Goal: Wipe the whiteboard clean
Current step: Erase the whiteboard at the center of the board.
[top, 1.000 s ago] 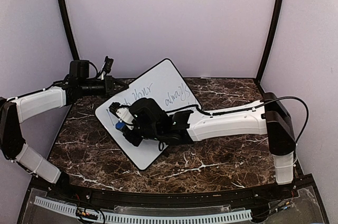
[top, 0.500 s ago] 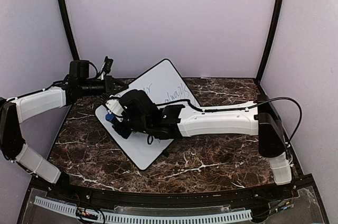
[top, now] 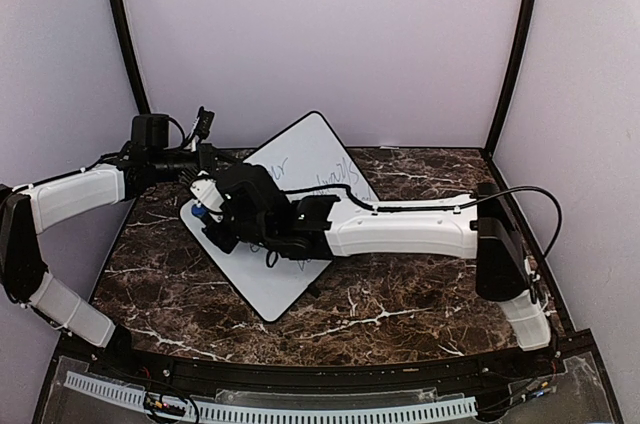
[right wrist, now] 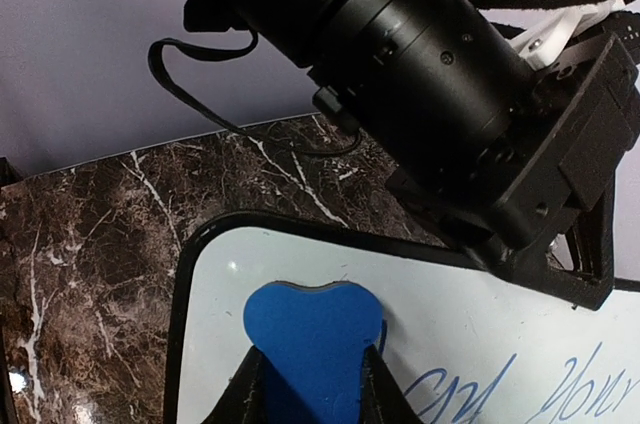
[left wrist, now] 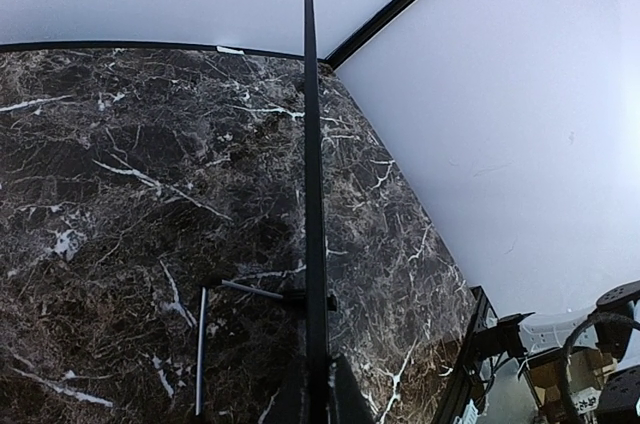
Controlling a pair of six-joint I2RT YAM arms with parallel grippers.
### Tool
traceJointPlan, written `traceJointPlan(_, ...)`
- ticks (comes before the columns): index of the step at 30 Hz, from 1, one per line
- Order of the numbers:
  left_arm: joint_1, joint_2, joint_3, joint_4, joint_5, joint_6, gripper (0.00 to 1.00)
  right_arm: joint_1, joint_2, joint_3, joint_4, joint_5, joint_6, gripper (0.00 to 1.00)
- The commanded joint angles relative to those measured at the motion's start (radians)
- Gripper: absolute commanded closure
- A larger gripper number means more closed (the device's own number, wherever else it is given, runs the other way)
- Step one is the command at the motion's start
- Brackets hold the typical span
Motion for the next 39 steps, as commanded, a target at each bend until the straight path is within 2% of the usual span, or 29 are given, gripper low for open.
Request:
traceJointPlan(1, -0.015, -0.053, 0.001, 0.059, 0.004, -0.006, 1.0, 0.0, -0.062, -0.132, -0.055, -0.058, 0.014, 0.78)
traceJointPlan(8, -0.015, -0.047, 0.001, 0.059, 0.004, -0.005, 1.0, -0.001, -0.143, -0.28, -0.072, -0.096, 0.031, 0.78)
traceJointPlan(13, -0.015, -0.046, 0.001, 0.06, 0.005, -0.007, 1.0, 0.002, -0.158, -0.309, -0.072, -0.104, 0.045, 0.78)
traceJointPlan(17, -0.015, -0.044, 0.0, 0.061, 0.007, -0.008, 1.0, 0.0, -0.139, -0.272, -0.065, -0.081, 0.041, 0.78)
traceJointPlan(24, -0.015, -0.043, -0.001, 0.064, 0.011, -0.011, 1.0, 0.0, -0.056, -0.112, -0.055, 0.042, 0.022, 0.8)
traceJointPlan(28, -0.015, -0.045, -0.001, 0.065, 0.012, -0.011, 1.0, 0.0, -0.021, -0.063, -0.081, 0.038, 0.011, 0.8)
traceJointPlan(39, -0.015, -0.043, -0.001, 0.066, 0.015, -0.014, 1.0, 0.001, -0.166, -0.292, -0.108, -0.076, 0.006, 0.8)
